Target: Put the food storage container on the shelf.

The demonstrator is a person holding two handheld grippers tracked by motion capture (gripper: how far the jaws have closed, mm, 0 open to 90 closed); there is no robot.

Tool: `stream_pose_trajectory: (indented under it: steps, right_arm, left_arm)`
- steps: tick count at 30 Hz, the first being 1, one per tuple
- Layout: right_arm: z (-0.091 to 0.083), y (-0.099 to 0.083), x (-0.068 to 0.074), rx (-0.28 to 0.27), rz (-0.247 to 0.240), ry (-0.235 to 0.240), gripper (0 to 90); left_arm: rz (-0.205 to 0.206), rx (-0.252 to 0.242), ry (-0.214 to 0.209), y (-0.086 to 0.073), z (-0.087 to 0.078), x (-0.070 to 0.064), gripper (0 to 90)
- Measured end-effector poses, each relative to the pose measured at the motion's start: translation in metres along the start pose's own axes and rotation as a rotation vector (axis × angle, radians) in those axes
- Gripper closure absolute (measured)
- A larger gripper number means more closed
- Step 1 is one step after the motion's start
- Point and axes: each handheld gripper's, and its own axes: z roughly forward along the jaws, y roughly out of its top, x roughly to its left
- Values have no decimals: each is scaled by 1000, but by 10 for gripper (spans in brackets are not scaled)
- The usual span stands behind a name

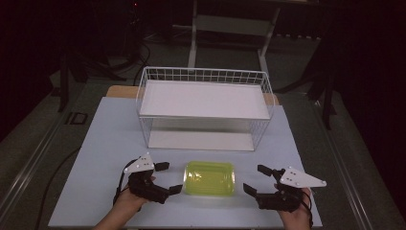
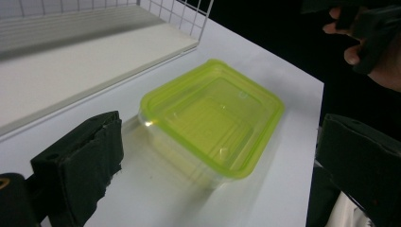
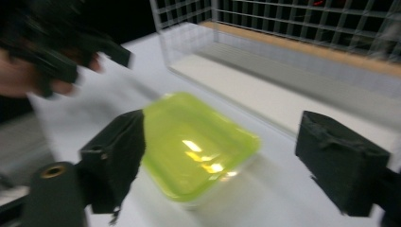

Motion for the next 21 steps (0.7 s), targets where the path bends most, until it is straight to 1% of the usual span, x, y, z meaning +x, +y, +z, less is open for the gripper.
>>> stream_pose_trajectory:
  steps: [1, 2, 3, 5, 7, 8, 9, 10, 12, 13, 14, 16, 18, 19, 20, 21]
  right_arm:
    - [2, 1, 2, 15, -21, -18, 139]
    - [6, 5, 4, 54, -15, -25, 131]
    - [7, 7, 3, 67, -10, -31, 127]
    - [10, 9, 1, 92, 11, -15, 126]
    - [12, 11, -1, 117, 39, -26, 121]
    - [13, 12, -2, 127, 53, -25, 120]
    - [15, 13, -4, 140, 74, -26, 114]
    - [18, 13, -5, 145, 109, -33, 113]
    - [22, 13, -9, 154, 184, -25, 114]
    - [25, 13, -10, 166, 220, -41, 118]
    - [27, 13, -11, 174, 251, -41, 145]
    - [32, 11, -14, 193, 294, -47, 145]
    - [38, 8, -16, 224, 324, -48, 148]
    - [41, 7, -17, 237, 346, -39, 148]
    - [41, 7, -17, 237, 346, -39, 148]
    - [44, 5, -18, 248, 373, -27, 148]
  left_arm:
    - [-9, 19, 16, 5, 3, -1, 26]
    - [-12, 27, 27, 7, 5, -1, 34]
    - [-18, 43, 41, 8, 6, -1, 36]
    - [-35, 63, 35, 12, 9, -1, 36]
    - [-52, 74, 51, 15, 12, -2, 35]
    - [-71, 85, 48, 17, 14, -2, 35]
    - [-96, 94, 42, 18, 16, -1, 35]
    - [-110, 111, 38, 19, 18, 0, 35]
    - [-130, 138, 33, 19, 21, 1, 35]
    - [-151, 140, 30, 19, 23, 2, 35]
    - [-173, 140, 22, 19, 24, 3, 35]
    - [-219, 136, 19, 18, 26, 5, 39]
    - [-257, 139, 27, 18, 29, 7, 47]
    - [-262, 143, 27, 17, 30, 7, 55]
    - [-262, 143, 27, 17, 30, 7, 58]
    - [-270, 156, 48, 17, 33, 8, 58]
